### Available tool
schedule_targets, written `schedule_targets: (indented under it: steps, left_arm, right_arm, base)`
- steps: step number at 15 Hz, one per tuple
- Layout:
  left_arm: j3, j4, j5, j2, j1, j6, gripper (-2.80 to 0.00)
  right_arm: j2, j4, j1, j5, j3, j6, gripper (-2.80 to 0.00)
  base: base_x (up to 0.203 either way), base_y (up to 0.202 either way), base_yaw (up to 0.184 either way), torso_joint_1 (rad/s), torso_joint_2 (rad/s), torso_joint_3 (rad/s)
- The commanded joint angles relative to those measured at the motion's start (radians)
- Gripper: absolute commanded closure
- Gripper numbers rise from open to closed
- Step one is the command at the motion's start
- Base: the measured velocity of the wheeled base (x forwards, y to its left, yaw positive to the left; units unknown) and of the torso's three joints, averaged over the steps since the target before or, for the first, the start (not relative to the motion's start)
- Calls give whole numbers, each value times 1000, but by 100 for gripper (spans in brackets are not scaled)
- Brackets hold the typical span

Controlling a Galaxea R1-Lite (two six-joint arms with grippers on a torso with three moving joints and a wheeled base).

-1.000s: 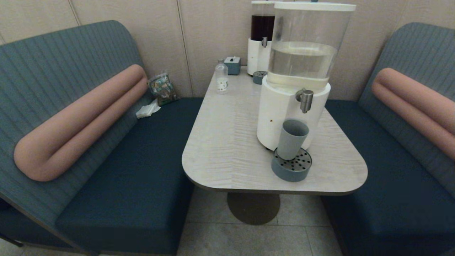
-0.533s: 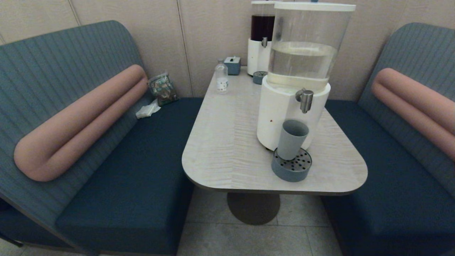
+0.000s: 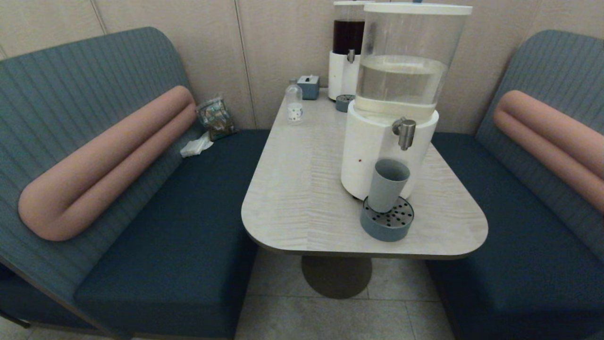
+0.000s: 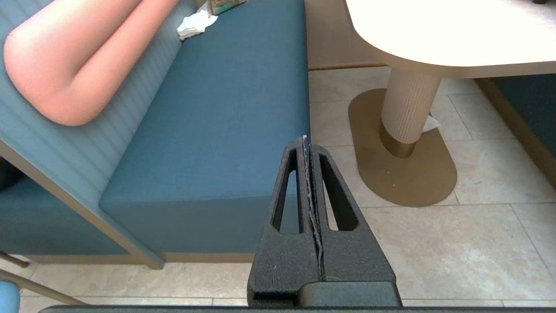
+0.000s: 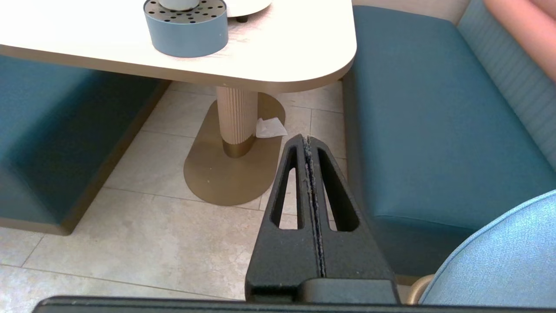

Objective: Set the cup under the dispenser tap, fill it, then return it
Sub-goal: Turn on the faucet

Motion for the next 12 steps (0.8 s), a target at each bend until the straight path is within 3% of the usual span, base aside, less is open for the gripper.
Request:
schedule_targets:
  steps: [1, 9, 12]
  left_arm:
    - [0, 0, 0, 2, 0, 0, 0]
    - [0, 0, 0, 2, 0, 0, 0]
    - [0, 0, 0, 2, 0, 0, 0]
  right_arm:
    - [-3, 0, 0, 1, 0, 0, 0]
    - [-4, 11, 1, -16, -11, 1, 0]
    - [15, 122, 1, 7, -200, 27, 0]
  base:
    - [0, 0, 0, 0, 0, 0]
    - [0, 0, 0, 0, 0, 0]
    - [0, 0, 0, 0, 0, 0]
